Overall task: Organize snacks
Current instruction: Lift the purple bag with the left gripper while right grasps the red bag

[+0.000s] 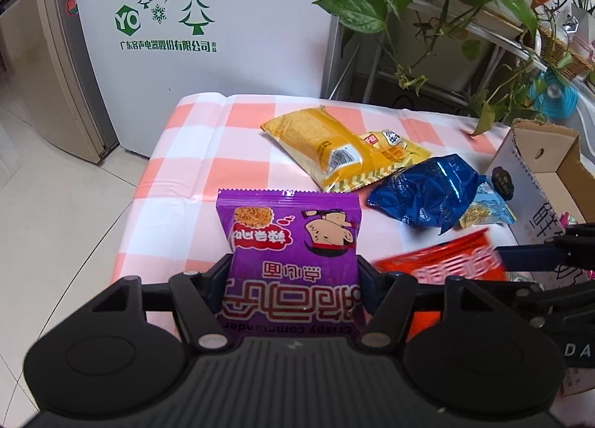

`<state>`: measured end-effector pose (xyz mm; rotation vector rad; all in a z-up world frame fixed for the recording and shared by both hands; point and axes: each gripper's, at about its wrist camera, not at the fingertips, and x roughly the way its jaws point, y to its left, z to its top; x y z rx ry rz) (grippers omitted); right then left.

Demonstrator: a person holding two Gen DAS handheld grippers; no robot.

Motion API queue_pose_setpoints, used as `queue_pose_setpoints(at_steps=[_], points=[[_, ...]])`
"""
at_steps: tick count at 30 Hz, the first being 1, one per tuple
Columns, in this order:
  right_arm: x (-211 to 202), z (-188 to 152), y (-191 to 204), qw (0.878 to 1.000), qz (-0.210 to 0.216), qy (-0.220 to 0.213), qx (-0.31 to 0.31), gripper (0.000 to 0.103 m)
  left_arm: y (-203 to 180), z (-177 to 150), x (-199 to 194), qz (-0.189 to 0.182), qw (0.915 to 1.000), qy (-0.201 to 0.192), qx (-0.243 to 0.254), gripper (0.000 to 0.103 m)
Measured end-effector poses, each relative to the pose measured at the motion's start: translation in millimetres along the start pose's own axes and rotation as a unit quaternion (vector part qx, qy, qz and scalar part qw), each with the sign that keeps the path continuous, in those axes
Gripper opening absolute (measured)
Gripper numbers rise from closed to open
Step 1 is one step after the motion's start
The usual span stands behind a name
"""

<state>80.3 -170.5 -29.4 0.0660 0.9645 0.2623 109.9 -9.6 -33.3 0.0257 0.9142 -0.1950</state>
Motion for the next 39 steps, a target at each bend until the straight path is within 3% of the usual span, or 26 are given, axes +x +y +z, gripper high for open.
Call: queue_pose_setpoints(at_steps=[6, 10, 20, 29, 33, 39], points=[[4.1, -1.2, -5.9, 1.000, -0.012, 0.012, 0.011, 0.059, 3.6, -2.4, 1.1, 0.005, 0.9998, 0.007, -0.015, 0.065], [-1.4, -0.2, -10.6, 1.000, -0.019, -0.001, 0.024, 0.077, 8.3, 1.8, -3.0, 0.009, 0.9997, -0.003, -0.024, 0.065], [19.3, -1.4, 16.0, 0.999, -0.001, 0.016, 0.038, 0.088, 29.4, 18.6, -13.6, 0.028, 0.9973, -0.027, -0.062, 0.065], [43.4, -7.0, 41.3, 0.999, -0.039, 0.018, 0.010, 0.089, 33.0, 19.4, -12.5, 0.035, 0.9967, -0.019, -0.071, 0.065], [44.4, -8.3, 42.8, 0.998, -0.052, 0.015, -0.009, 0.078, 29.7, 17.2, -10.8, 0.036, 0.9970, -0.015, -0.066, 0.065], [37.1, -8.3, 40.8, 0.999, -0.047, 0.011, -0.014, 0.076, 25.8, 17.7, -11.9, 0.031, 0.9975, -0.016, -0.061, 0.065]])
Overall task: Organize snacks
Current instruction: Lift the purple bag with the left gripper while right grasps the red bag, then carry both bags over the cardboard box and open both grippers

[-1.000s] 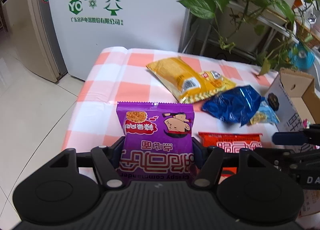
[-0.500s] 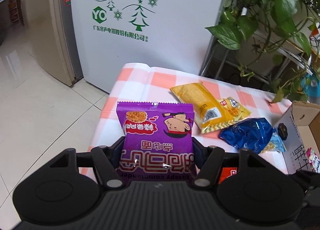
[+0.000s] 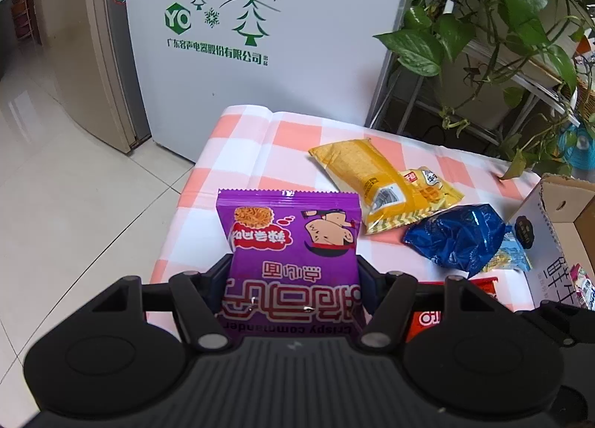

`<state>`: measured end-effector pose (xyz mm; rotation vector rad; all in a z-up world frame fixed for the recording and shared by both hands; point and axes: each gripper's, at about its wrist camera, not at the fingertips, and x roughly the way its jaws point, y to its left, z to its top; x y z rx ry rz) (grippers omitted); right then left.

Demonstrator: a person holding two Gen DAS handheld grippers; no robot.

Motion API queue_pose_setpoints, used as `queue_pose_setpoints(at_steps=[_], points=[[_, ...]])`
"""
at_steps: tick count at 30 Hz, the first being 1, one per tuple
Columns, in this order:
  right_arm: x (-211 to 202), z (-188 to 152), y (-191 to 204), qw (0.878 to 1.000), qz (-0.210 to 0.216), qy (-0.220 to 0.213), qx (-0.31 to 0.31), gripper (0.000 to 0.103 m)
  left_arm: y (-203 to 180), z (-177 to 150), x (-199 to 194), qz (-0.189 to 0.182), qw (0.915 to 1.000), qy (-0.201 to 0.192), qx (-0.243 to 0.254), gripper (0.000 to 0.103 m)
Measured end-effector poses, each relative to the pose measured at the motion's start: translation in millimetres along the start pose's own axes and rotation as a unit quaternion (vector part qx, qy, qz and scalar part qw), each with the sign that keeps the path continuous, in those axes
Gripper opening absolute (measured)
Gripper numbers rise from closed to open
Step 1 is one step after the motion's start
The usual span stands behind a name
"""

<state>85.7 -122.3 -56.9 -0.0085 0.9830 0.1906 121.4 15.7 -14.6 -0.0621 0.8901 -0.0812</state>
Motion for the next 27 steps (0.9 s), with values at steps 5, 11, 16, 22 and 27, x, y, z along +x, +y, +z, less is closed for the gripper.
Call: queue_pose_setpoints(at_steps=[5, 11, 16, 22, 27], points=[[-18.2, 7.2, -0.2, 1.000, 0.008, -0.023, -0.010, 0.076, -0.6, 2.4, -5.4, 0.002, 0.9999, -0.014, 0.004, 0.065], [-36.9, 13.4, -6.8, 0.999, 0.015, -0.046, -0.006, 0.076, 1.7, 5.1, -5.7, 0.008, 0.9998, -0.019, -0.004, 0.065], [-49.9, 17.8, -17.8, 0.998, 0.014, -0.062, 0.005, 0.076, -0.7, 5.1, -8.0, 0.008, 0.9997, -0.024, -0.005, 0.065], [-69.5, 22.5, -34.9, 0.996, 0.006, -0.092, 0.020, 0.076, -8.3, 2.7, -19.2, 0.004, 0.9991, -0.042, -0.001, 0.065], [-82.9, 24.3, -48.5, 0.993, -0.002, -0.109, 0.032, 0.076, -17.2, -5.0, -28.2, 0.007, 0.9984, -0.056, 0.011, 0.065]])
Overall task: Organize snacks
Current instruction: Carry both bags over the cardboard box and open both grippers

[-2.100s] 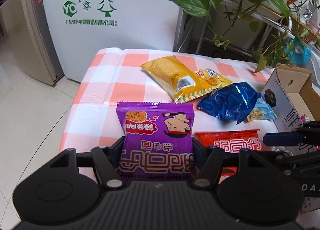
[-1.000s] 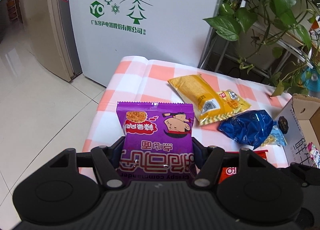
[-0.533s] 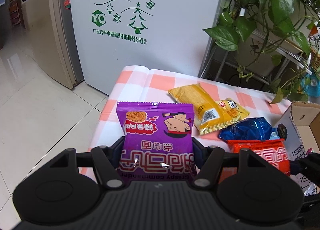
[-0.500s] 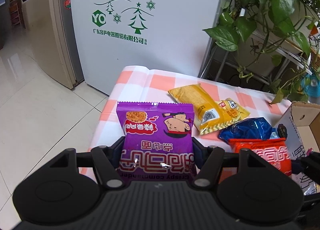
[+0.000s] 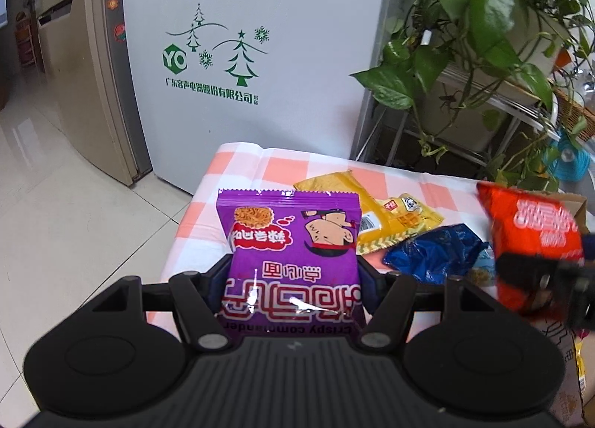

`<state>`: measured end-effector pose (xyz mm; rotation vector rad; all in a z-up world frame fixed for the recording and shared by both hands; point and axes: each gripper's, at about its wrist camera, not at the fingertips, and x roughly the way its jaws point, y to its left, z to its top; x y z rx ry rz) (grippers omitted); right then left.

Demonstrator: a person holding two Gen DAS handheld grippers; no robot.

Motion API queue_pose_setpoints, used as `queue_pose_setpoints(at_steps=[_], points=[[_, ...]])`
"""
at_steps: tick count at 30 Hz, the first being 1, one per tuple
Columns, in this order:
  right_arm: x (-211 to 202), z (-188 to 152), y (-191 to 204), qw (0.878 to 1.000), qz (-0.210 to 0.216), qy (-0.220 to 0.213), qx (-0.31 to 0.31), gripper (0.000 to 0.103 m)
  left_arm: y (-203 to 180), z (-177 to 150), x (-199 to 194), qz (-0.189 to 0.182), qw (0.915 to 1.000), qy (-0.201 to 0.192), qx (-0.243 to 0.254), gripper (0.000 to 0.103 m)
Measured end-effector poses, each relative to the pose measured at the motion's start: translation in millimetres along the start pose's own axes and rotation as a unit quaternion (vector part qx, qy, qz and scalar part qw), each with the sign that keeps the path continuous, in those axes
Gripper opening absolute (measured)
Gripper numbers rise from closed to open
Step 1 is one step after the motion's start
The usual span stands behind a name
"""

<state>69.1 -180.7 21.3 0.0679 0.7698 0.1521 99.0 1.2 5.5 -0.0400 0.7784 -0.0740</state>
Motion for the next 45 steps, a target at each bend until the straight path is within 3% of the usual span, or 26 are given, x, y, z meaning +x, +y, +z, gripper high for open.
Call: queue_pose_setpoints(at_steps=[12, 24, 31, 45], points=[[-21.3, 2.1, -26.6, 1.000, -0.006, -0.017, 0.021, 0.076, -24.7, -26.7, -22.4, -0.020, 0.9998, 0.000, -0.002, 0.065], [-60.8, 6.5, -73.3, 0.997, -0.011, -0.055, 0.050, 0.076, -90.5, -38.6, -50.2, -0.073, 0.9970, -0.005, 0.025, 0.065], [-79.5, 4.0, -107.2, 0.994, -0.029, -0.071, 0.074, 0.076, -134.9, -40.2, -65.1, -0.108, 0.9926, -0.011, 0.054, 0.065], [-90.8, -6.0, -151.5, 0.991, -0.060, -0.061, 0.100, 0.076, -219.6, -53.9, -73.0, -0.180, 0.9782, -0.002, 0.102, 0.065]])
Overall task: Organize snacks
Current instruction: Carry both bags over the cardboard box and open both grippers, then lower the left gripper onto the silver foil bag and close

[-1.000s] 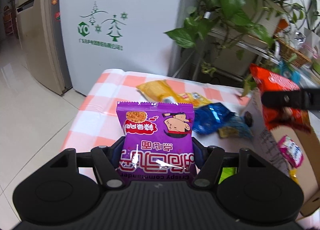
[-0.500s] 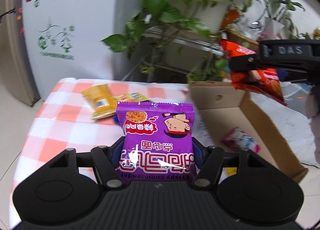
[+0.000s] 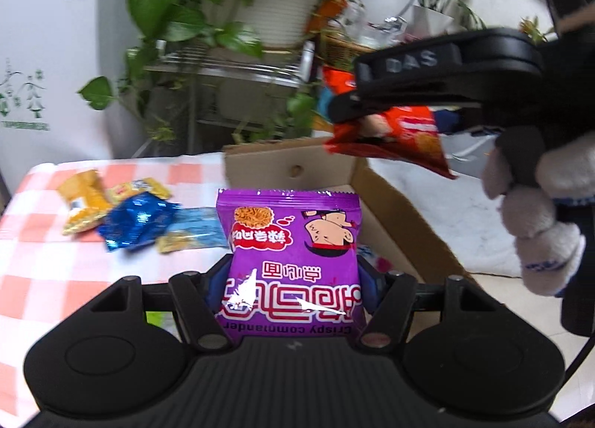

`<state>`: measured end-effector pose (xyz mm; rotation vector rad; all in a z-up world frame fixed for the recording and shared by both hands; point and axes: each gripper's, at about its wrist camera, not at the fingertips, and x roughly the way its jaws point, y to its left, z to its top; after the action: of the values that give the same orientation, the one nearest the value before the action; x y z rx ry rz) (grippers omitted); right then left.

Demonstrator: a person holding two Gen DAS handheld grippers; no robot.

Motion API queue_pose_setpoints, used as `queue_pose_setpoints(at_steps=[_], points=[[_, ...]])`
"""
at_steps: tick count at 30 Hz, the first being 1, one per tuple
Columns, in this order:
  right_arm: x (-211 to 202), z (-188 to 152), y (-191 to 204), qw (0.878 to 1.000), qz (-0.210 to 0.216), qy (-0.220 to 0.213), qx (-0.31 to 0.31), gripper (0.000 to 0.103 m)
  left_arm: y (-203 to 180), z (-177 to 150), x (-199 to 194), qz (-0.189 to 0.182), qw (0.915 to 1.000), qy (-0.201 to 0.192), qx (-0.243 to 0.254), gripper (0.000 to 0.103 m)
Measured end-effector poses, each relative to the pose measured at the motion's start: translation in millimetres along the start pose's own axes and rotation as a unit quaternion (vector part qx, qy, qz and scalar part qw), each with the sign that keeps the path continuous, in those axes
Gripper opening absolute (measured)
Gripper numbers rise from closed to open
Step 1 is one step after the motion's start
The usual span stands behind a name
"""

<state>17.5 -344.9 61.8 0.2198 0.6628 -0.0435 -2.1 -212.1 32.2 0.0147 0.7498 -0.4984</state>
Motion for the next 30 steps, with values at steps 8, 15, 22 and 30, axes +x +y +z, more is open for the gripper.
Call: queue_pose_setpoints(at_steps=[8, 15, 22, 30], points=[[3.8, -1.2, -9.5, 1.000, -0.008, 0.011, 0.000, 0.076, -19.7, -6.0, 22.6, -0.024, 0.9994, 0.018, 0.016, 0.066], [8.3, -1.2, -12.4, 1.000, -0.016, 0.020, 0.011, 0.078, -26.6, -7.2, 22.3, -0.037, 0.9991, 0.008, 0.021, 0.074], [6.7, 0.4, -13.0, 1.000, -0.003, 0.011, 0.027, 0.085, -10.1, -3.4, 7.4, -0.027, 0.9996, -0.002, 0.009, 0.075], [9.2, 0.5, -0.4, 0.998, 0.048, 0.014, 0.029, 0.088, 36.3, -5.2, -10.2, 0.020, 0.9997, -0.010, -0.005, 0.075]])
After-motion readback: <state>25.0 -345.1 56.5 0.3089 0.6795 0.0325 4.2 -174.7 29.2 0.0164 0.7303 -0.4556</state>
